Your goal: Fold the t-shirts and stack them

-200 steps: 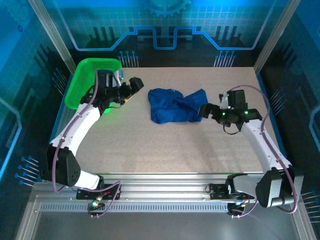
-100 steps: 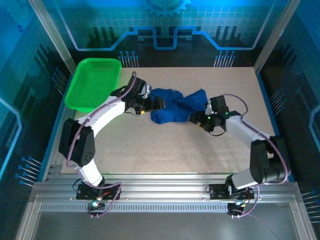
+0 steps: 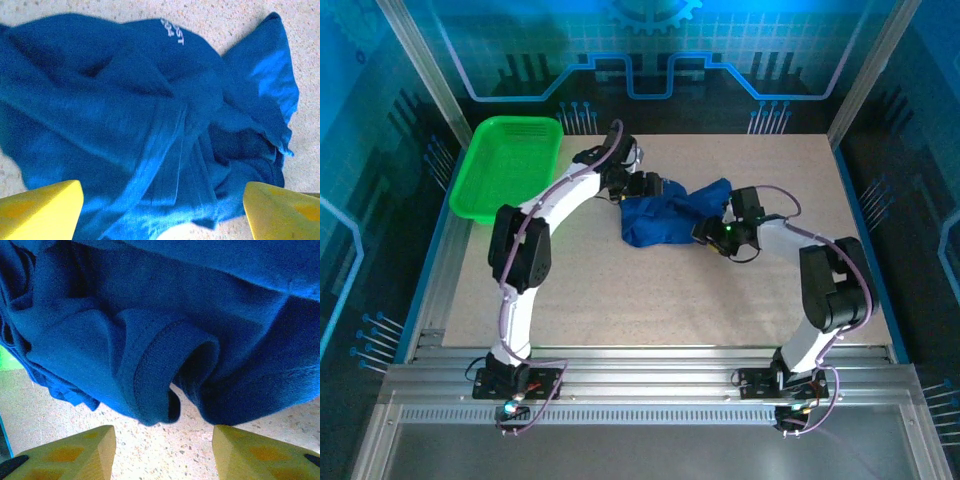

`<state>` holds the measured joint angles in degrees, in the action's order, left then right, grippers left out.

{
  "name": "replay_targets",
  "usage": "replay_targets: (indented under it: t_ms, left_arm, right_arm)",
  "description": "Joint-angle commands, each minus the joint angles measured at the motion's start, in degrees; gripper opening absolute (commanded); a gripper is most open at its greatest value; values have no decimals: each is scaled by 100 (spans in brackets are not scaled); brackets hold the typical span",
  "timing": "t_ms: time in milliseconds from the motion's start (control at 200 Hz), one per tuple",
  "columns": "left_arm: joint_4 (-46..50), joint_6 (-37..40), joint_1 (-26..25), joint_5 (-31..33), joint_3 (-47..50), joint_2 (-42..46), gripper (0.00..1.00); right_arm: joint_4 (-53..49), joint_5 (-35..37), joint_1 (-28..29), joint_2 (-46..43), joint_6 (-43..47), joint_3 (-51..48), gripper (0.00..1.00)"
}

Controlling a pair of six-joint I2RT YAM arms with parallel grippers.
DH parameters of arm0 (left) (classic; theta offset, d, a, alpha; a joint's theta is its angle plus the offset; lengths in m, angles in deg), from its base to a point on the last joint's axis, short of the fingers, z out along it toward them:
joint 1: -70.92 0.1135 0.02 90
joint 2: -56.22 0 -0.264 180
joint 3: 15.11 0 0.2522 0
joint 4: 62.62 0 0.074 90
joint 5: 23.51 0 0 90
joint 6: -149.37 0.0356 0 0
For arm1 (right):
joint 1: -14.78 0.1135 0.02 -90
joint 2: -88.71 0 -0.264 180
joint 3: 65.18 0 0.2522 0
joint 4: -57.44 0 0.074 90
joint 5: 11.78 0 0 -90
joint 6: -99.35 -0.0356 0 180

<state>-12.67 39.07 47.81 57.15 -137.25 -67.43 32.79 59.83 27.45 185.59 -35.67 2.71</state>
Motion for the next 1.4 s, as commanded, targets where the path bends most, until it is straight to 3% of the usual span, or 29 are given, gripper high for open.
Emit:
replay_targets:
  t_ms: [0, 205, 405, 470, 560, 660, 710, 810, 870, 975, 1141, 1396]
  left_arm:
    - [570, 292, -72, 428, -646, -461, 81]
    - [925, 333, -88, 907, -1430, -1124, 76]
    - [1166, 288, -105, 933, -2202, -1758, 73]
    - [1250, 281, -106, 926, -2327, -1904, 68]
    - [1178, 263, -106, 838, -2224, -1894, 56]
    - [1048, 263, -103, 811, -1950, -1716, 33]
    - [978, 253, -89, 782, -1767, -1594, 24]
    - [807, 218, -23, 722, -1356, -1286, 0]
    - [695, 191, 38, 741, -1067, -1002, 0]
    - [302, 63, 236, 624, -394, -334, 0]
    - [-54, -108, 584, 518, 261, 676, 0]
    - [-537, -532, 1094, 59, 592, 1928, 0]
  right_arm:
    - [81, 69, 87, 155, -71, 186, 54]
    - [36, 129, 113, 286, -50, 298, 54]
    - [9, 205, 133, 439, -61, 497, 54]
    - [-24, 222, 146, 536, -94, 594, 54]
    - [-34, 255, 179, 638, -132, 707, 52]
    - [-143, 317, 201, 782, -126, 881, 46]
    - [-145, 329, 202, 854, -174, 931, 41]
    - [-97, 282, 214, 869, -264, 994, 21]
    - [-150, 284, 221, 724, -259, 1016, 11]
    - [-723, 468, 213, 345, 4, 1179, 6]
    - [-1334, 633, 64, -483, 285, 1334, 0]
    - [-1949, 618, -523, -1246, 541, 2137, 0]
